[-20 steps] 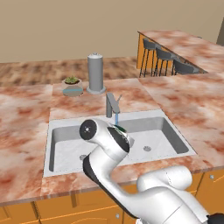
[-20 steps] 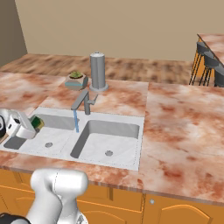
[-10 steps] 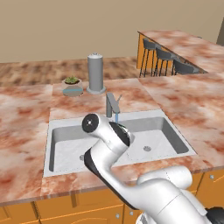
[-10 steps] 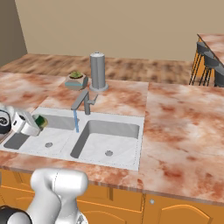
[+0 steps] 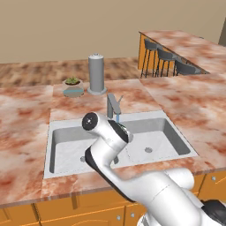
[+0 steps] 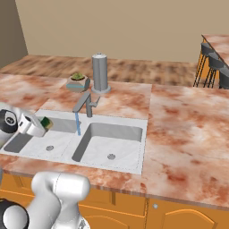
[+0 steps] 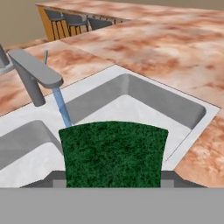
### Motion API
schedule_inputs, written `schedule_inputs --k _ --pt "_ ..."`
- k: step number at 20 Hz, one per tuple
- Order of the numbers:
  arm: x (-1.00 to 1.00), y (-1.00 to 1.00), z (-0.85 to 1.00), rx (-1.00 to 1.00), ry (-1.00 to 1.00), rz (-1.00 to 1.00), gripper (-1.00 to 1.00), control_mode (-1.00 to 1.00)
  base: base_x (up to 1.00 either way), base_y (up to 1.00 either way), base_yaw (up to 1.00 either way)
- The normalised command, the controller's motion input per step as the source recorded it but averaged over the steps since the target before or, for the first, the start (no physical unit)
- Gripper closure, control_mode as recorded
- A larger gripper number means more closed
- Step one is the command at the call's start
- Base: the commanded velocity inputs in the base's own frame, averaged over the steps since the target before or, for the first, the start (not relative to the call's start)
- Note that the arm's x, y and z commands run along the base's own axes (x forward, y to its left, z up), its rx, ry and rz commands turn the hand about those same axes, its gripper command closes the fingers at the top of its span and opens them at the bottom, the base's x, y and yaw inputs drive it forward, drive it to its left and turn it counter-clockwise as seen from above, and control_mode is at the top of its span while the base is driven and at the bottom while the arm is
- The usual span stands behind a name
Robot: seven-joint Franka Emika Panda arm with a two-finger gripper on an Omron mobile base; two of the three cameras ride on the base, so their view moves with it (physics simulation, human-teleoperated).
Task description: Soak the sponge with water for a few seconds and then drop it inside the sink.
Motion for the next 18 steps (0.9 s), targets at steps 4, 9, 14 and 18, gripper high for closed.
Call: schedule_inputs --k 4,9,14,18 --pt "0.2 0.0 -0.12 0.0 0.0 -0.02 1.0 -1.0 0.0 0.0 0.0" --pt "0.27 -0.02 -0.15 0.0 0.0 -0.02 1.0 -1.0 0.0 0.0 0.0" --pt "0.31 0.0 -0.16 0.0 0.0 -0.03 1.0 -1.0 0.0 0.0 0.0" --pt "0.2 0.0 -0.09 0.0 0.0 -0.02 1.0 -1.0 0.0 0.0 0.0"
